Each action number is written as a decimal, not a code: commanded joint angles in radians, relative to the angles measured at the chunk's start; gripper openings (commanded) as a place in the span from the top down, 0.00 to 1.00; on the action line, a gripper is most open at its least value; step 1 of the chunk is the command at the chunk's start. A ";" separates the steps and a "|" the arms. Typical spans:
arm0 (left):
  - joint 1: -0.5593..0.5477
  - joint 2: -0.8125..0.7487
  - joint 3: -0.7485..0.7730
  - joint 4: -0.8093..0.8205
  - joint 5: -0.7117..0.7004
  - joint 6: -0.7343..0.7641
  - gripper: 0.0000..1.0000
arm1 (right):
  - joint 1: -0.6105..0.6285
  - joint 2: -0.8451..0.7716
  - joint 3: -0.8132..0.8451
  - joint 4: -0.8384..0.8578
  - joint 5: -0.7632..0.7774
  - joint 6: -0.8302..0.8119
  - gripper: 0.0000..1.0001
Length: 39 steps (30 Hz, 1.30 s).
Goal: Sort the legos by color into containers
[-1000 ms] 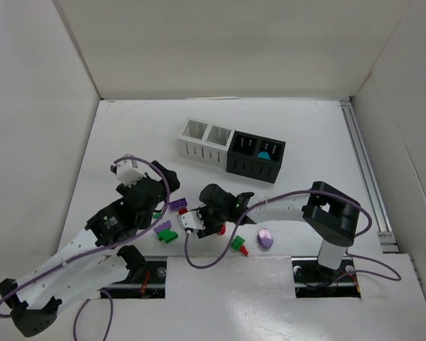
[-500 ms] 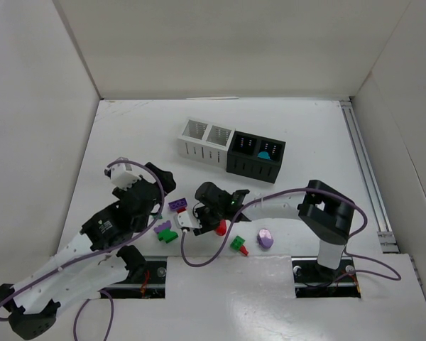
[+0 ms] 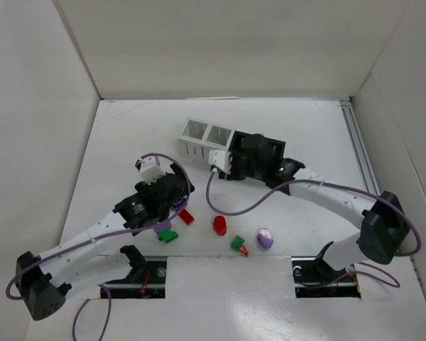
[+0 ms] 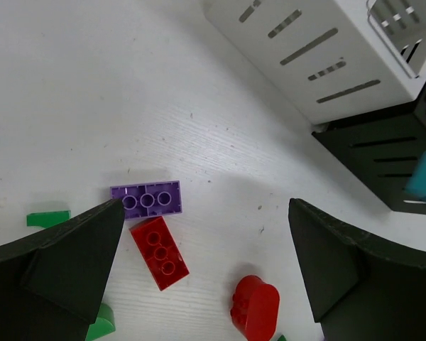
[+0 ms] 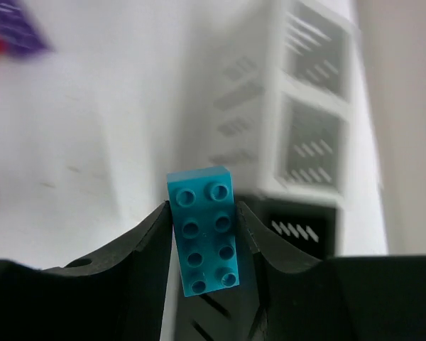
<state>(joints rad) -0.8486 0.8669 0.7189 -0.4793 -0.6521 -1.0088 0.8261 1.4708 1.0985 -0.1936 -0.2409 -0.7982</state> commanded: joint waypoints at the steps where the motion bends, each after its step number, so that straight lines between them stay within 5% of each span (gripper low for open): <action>1: 0.006 0.021 0.008 0.039 0.008 0.013 0.00 | -0.168 -0.078 0.017 0.019 0.012 0.068 0.79; 11: 0.051 0.098 -0.003 0.068 0.152 0.042 0.00 | -0.442 -0.008 0.037 0.020 0.051 0.131 0.76; 18: 0.060 0.204 0.048 0.015 0.141 0.018 0.00 | -0.453 0.014 0.046 0.029 0.051 0.131 0.58; 23: 0.060 0.260 0.067 -0.005 0.141 0.027 0.00 | -0.463 -0.039 0.015 0.029 0.060 0.131 0.35; 30: 0.060 0.293 0.085 0.074 0.212 0.102 0.00 | -0.463 -0.122 -0.028 0.019 0.060 0.158 0.29; 39: -0.231 0.409 0.209 0.229 0.256 0.340 0.00 | -0.547 -0.395 -0.164 -0.164 0.270 0.309 0.07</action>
<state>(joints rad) -1.0016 1.2373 0.8619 -0.3328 -0.4232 -0.7757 0.3290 1.1645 0.9764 -0.2768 -0.0799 -0.5766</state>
